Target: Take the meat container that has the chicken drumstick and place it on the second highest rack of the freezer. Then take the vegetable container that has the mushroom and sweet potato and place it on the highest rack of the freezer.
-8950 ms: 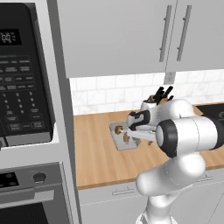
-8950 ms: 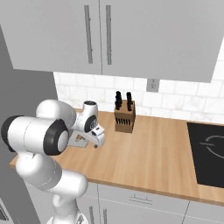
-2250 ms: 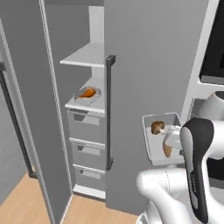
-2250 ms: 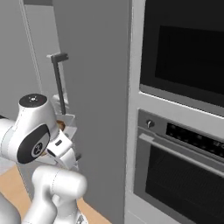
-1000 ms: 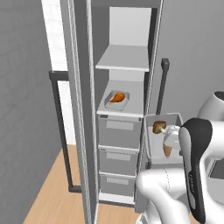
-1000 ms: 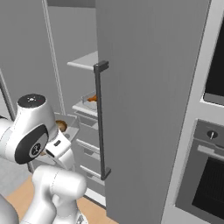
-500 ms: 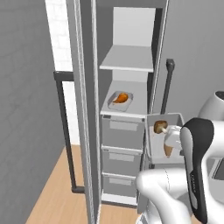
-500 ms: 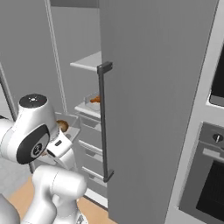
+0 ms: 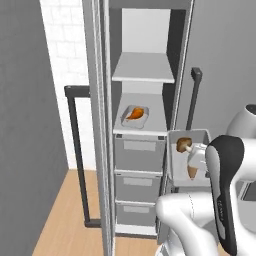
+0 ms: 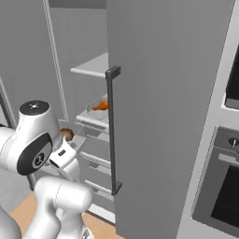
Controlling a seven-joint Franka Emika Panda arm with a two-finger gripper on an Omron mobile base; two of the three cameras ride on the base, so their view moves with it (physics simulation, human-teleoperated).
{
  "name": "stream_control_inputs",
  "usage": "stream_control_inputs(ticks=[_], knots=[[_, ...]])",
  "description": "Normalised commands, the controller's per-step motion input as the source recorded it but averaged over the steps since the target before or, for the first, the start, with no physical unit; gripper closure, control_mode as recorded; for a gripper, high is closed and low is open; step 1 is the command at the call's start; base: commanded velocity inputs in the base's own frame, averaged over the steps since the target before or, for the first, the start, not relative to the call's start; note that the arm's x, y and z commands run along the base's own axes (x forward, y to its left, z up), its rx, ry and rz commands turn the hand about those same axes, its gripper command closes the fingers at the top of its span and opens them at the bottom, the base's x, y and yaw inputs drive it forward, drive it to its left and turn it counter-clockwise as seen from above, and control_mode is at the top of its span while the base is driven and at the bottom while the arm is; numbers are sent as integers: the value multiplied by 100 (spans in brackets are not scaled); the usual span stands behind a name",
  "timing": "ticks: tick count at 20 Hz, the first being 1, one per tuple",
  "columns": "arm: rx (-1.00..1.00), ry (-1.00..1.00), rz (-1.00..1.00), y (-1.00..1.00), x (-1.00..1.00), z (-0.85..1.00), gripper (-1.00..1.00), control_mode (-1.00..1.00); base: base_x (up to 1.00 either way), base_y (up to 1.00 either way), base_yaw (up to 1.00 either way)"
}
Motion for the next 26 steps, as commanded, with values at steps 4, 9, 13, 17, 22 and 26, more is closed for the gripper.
stream_control_inputs(ticks=[4, 9, 13, 17, 22, 26], knots=[[0, 0, 0, 0, 0, 0, 100, 100, 16, 21, -19], [0, 0, 0, 0, 0, 0, 100, 100, 26, 32, -4], [0, 0, 0, 0, 0, 0, 100, 100, 46, 0, -1], [0, 0, 0, 0, 0, 0, 100, 100, 51, 0, 0], [0, 0, 0, 0, 0, 0, 100, 100, 4, 10, 0], [0, 0, 0, 0, 0, 0, 100, 100, 0, 0, 0]])
